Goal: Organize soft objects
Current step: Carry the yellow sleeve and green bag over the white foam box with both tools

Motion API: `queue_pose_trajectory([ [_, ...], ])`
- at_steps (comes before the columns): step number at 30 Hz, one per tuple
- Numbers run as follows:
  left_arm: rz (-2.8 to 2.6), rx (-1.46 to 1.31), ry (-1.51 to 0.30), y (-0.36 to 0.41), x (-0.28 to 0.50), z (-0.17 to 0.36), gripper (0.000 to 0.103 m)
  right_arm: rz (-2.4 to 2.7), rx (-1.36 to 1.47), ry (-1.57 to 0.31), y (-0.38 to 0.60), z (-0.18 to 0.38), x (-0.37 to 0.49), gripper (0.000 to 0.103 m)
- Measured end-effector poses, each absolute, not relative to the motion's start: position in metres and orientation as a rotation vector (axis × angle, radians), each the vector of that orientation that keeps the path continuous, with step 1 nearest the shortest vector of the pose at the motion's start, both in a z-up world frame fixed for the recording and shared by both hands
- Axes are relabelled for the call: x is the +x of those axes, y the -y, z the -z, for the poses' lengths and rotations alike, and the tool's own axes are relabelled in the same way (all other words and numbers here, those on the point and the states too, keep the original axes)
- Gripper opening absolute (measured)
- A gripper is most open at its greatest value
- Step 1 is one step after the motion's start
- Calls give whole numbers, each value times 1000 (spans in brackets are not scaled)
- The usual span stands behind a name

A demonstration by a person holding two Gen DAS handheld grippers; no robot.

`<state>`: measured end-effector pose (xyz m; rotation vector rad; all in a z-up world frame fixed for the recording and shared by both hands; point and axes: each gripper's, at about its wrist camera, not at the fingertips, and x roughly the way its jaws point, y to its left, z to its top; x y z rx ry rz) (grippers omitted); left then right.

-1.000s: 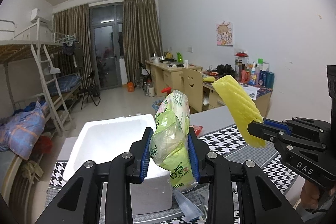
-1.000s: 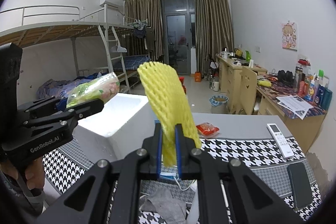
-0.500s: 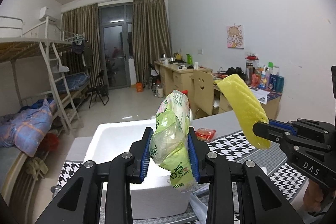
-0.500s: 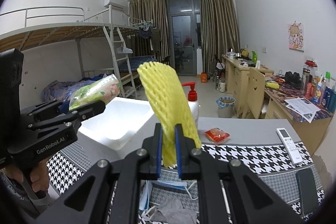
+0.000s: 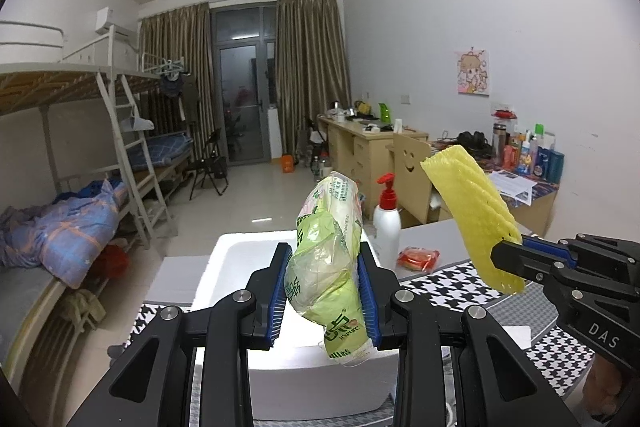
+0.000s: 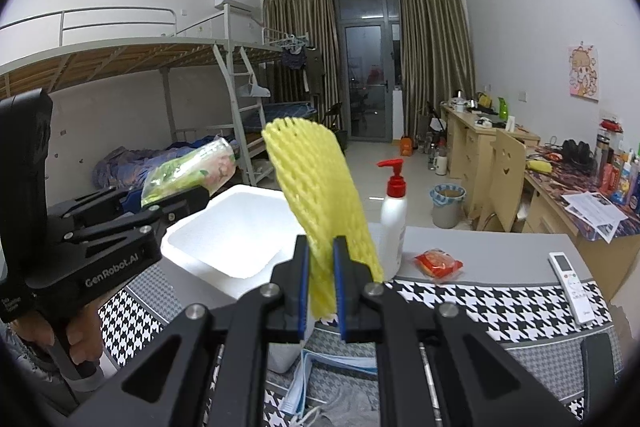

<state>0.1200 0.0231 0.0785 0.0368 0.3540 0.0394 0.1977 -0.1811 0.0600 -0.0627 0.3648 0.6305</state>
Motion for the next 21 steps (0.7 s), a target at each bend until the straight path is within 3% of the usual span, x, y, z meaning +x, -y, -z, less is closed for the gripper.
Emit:
queue_pose_trajectory([
  [21,-86,4,-407,-40,145,-70,34,-693,-92,-405,155,-55,214,14],
])
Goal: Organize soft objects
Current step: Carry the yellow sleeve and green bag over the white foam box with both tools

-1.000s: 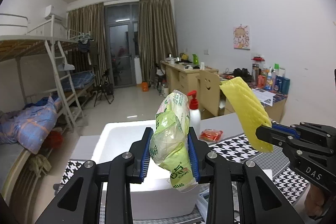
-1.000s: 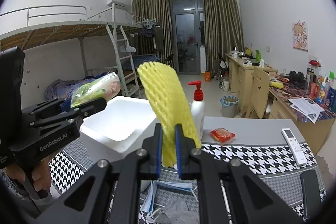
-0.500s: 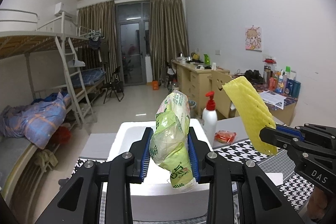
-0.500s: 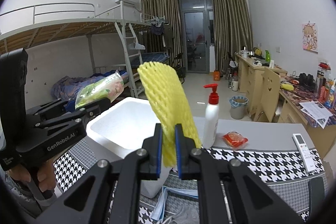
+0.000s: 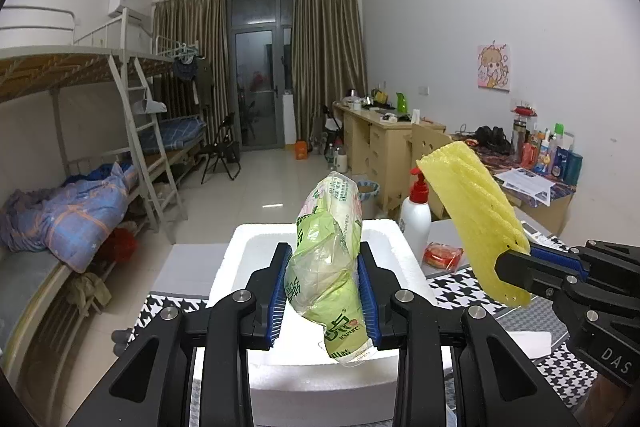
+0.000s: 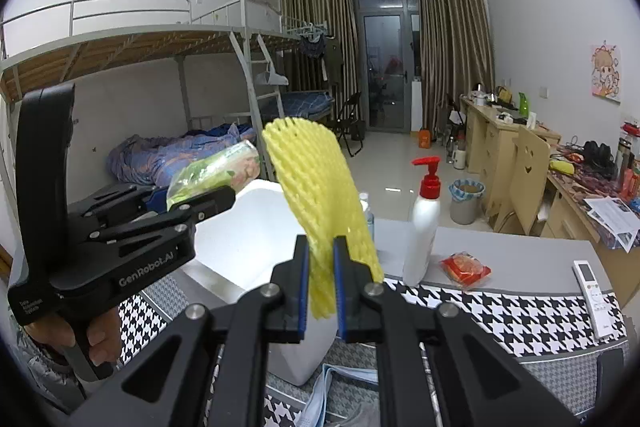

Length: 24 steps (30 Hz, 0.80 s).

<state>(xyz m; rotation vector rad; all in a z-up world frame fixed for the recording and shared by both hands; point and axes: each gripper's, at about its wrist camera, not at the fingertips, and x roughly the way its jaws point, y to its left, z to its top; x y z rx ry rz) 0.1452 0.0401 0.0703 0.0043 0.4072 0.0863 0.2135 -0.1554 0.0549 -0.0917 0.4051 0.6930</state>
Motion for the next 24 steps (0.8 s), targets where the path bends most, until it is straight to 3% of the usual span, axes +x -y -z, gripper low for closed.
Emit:
queue_pose_trajectory([
  [12,-85,-31,-451,-45,160,-66,35,-687,-95,-419,150,-53,219,14],
  [24,-109,-53,-433,-56,159,-67,86,-676,-105,-416,147,-55,217,14],
])
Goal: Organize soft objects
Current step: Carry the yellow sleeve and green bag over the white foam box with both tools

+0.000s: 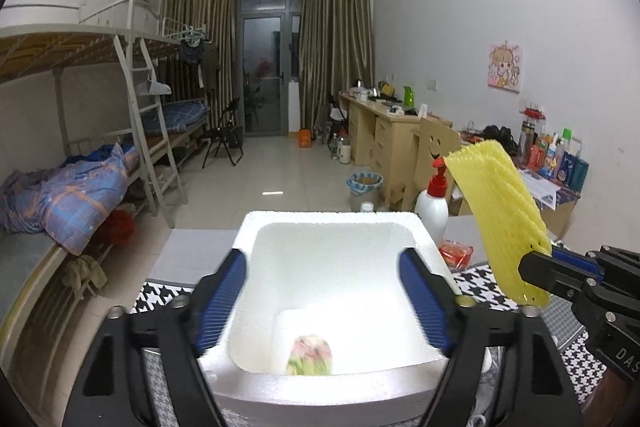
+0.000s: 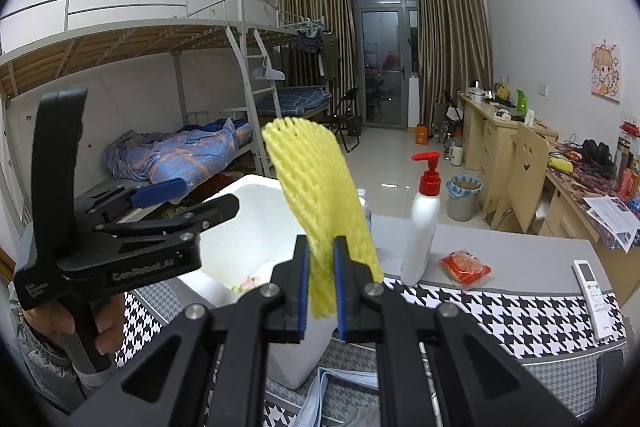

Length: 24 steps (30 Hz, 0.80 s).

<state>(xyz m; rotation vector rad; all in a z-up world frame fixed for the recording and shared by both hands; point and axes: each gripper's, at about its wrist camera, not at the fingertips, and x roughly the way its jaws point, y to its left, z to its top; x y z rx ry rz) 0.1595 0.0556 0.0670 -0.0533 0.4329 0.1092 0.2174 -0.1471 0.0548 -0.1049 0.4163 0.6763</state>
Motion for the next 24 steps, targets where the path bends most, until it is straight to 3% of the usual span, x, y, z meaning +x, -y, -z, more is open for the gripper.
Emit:
queue_pose_trajectory([
  [2,-123,-62,-412,-58,155,-69,95,-677,-110,-414,147,-55,218,14],
  [8,-143,-74,-383,-66,145,-71,100,-674,-117,-412,143,-57,218,14],
  [24,-194,-77,-338,-77,123,-73,102,-733,-118,-428,122,-62,219,14],
])
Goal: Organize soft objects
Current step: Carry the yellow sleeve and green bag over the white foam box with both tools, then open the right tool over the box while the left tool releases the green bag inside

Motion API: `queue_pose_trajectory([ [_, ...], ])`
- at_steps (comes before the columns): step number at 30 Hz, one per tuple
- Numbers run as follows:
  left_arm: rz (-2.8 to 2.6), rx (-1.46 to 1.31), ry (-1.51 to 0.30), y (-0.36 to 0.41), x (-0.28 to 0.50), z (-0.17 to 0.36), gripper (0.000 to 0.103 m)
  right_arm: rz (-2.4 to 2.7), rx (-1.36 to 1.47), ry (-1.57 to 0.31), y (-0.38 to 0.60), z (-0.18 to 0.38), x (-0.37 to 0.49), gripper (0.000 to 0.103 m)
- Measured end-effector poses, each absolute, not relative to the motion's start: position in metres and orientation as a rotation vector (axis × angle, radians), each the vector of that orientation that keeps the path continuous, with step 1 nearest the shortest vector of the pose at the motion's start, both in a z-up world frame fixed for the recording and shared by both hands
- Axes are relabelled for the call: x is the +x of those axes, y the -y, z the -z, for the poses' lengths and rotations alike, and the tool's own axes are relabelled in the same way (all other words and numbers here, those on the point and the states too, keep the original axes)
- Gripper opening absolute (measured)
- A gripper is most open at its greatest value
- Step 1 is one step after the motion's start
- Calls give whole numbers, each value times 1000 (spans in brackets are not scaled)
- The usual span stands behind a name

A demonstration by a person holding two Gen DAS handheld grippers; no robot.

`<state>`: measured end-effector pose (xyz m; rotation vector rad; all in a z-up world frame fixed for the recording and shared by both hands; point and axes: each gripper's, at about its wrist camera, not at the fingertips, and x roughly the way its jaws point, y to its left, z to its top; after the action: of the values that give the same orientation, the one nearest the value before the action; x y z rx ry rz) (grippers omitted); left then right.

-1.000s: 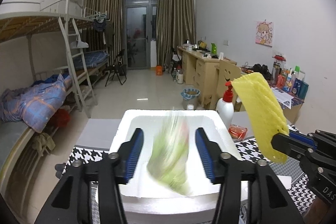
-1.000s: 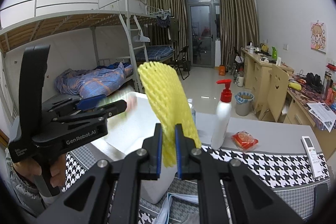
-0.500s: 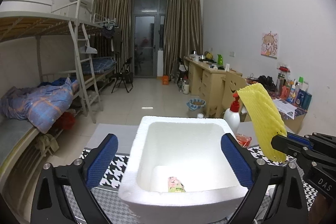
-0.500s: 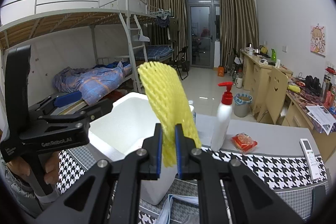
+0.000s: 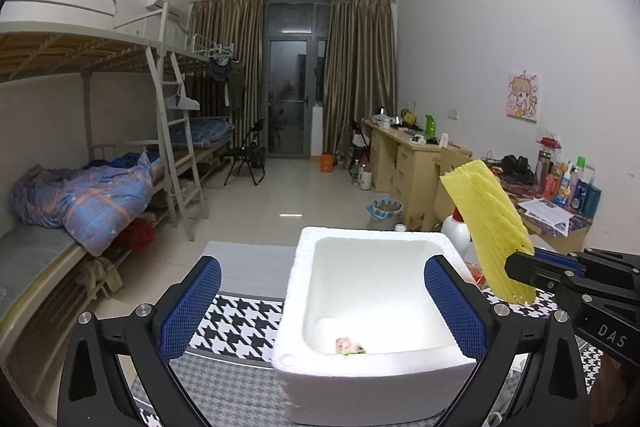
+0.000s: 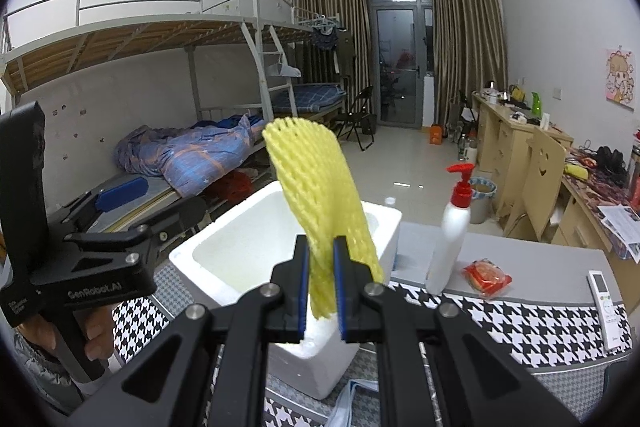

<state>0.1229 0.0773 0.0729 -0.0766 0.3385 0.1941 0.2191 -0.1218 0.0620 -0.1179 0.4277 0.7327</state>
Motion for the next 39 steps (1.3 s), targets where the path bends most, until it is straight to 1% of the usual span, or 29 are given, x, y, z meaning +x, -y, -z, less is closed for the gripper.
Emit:
queue_pose_trajectory([
  [34,-245,-67,-332,-89,112,-66,102,-780,-130,-514,85,-48,240,15],
  [36,-242,-69,-332,-90,111,-66,102,-780,-134,-529,82,-47,243,21],
  [37,-244,-69,-331,-89,112,-66,102,-778,-138,-532,81,-46,244,31],
  [38,-244,-68,-332,-89,112,-66,102,-776,-142,-532,80,-46,244,47],
  [39,-243,-68,-332,-89,112,-66,102,-776,-143,-530,80,-46,244,56],
])
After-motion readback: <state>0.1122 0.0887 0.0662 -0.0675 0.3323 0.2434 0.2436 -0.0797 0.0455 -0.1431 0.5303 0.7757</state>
